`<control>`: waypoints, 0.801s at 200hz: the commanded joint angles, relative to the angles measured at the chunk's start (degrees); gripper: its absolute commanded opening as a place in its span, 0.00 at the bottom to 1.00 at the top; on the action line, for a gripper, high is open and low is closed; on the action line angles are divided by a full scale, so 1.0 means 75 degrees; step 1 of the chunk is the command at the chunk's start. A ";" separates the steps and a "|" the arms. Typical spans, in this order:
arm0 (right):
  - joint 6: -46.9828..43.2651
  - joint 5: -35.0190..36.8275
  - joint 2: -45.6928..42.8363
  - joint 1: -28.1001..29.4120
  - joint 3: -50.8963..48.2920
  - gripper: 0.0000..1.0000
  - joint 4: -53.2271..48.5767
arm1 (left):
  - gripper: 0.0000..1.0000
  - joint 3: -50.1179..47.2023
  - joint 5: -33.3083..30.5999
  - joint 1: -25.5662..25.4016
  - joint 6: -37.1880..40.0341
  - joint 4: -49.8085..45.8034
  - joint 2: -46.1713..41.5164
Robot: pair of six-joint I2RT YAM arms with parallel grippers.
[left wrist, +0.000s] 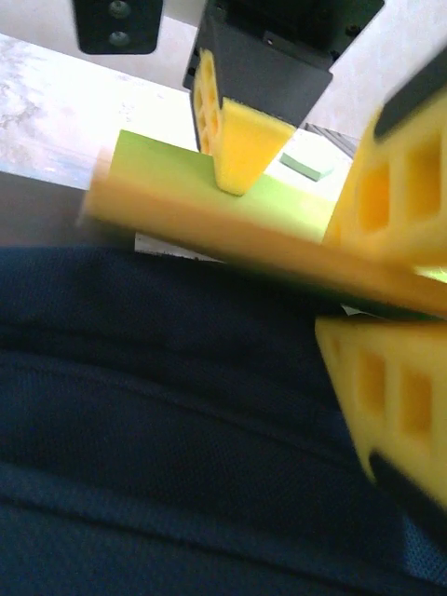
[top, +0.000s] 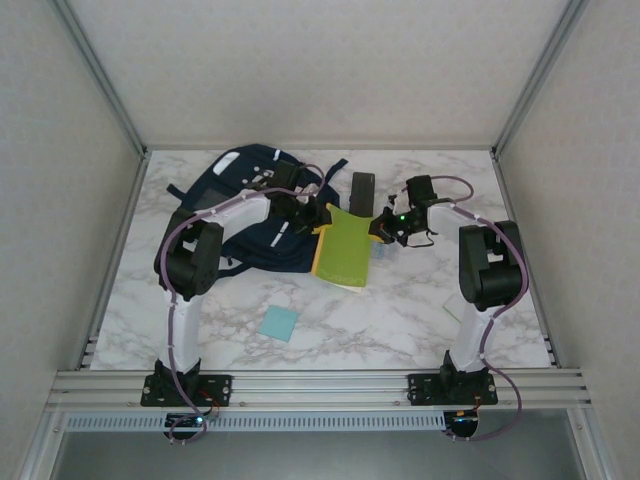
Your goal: Pack books, pencil case, and school supplies into a backpack
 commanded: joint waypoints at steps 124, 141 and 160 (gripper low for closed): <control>0.5007 0.1671 -0.3478 0.1226 -0.1729 0.99 0.1670 | 0.00 -0.0435 -0.3660 0.0526 -0.2449 0.1983 -0.2680; 0.5875 0.2148 -0.3705 0.1749 -0.2202 0.99 0.2937 | 0.00 -0.1039 -0.4084 0.0523 -0.3068 0.3095 -0.2942; 0.6434 0.2528 -0.3661 0.2200 -0.2401 0.99 0.4033 | 0.00 -0.1660 -0.4329 0.0497 -0.3714 0.4009 -0.3155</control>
